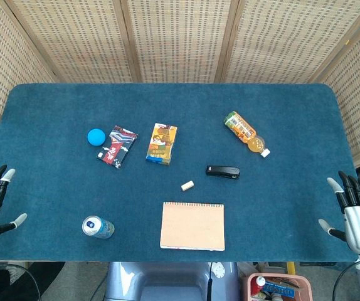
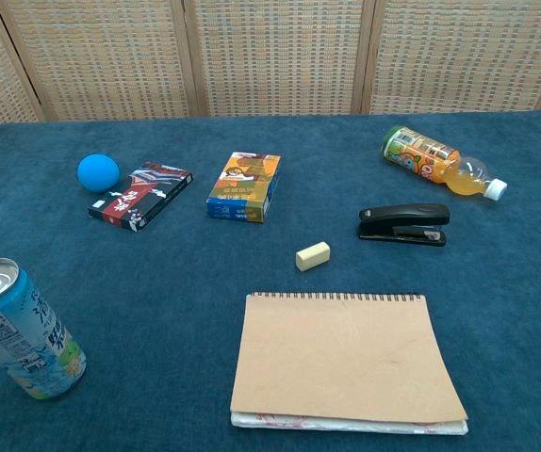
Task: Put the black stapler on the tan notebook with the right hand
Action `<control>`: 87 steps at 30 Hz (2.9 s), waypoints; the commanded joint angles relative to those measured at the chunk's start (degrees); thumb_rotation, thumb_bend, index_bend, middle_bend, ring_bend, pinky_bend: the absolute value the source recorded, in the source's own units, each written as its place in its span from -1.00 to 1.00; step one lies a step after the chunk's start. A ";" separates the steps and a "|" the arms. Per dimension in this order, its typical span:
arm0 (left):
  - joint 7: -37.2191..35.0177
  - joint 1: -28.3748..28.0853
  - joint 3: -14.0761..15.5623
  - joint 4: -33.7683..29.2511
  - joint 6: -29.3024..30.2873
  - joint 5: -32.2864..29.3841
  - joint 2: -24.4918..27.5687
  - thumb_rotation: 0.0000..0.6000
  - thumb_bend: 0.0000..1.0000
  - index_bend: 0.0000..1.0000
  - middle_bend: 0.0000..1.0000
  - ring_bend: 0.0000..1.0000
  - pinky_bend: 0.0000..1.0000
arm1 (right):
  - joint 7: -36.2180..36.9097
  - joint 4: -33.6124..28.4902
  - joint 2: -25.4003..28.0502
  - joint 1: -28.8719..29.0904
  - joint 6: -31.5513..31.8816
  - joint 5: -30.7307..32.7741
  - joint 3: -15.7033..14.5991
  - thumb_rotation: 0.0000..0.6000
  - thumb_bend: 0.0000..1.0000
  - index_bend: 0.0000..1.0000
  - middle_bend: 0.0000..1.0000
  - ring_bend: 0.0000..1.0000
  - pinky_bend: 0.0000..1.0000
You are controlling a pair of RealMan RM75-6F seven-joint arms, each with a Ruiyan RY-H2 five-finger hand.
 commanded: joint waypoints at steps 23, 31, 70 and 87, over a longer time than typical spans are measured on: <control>3.62 -1.22 -0.65 -1.80 -4.33 -4.08 -0.40 1.00 -0.92 -1.00 -1.00 -1.00 -1.00 | 1.15 1.92 -2.97 25.01 -34.05 5.59 6.69 1.00 -1.00 -1.00 -1.00 -1.00 -1.00; 5.04 -2.05 -1.24 -1.65 -6.39 -6.26 -0.84 1.00 -0.92 -1.00 -1.00 -1.00 -1.00 | 0.56 10.87 -12.77 34.36 -46.00 12.09 8.25 1.00 -1.00 -0.99 -1.00 -1.00 -1.00; 2.59 -2.59 -1.76 -1.56 -7.25 -7.83 0.13 1.00 -0.91 -1.00 -1.00 -1.00 -1.00 | 3.08 10.95 -19.60 38.23 -35.46 7.56 5.02 1.00 -0.15 0.11 0.20 -0.08 0.26; 2.58 -3.00 -1.74 -1.64 -8.32 -8.58 0.31 1.00 -0.91 -1.00 -1.00 -1.00 -1.00 | -10.74 -0.71 -22.62 38.40 -38.21 5.83 -0.91 1.00 -0.13 0.11 0.20 -0.08 0.26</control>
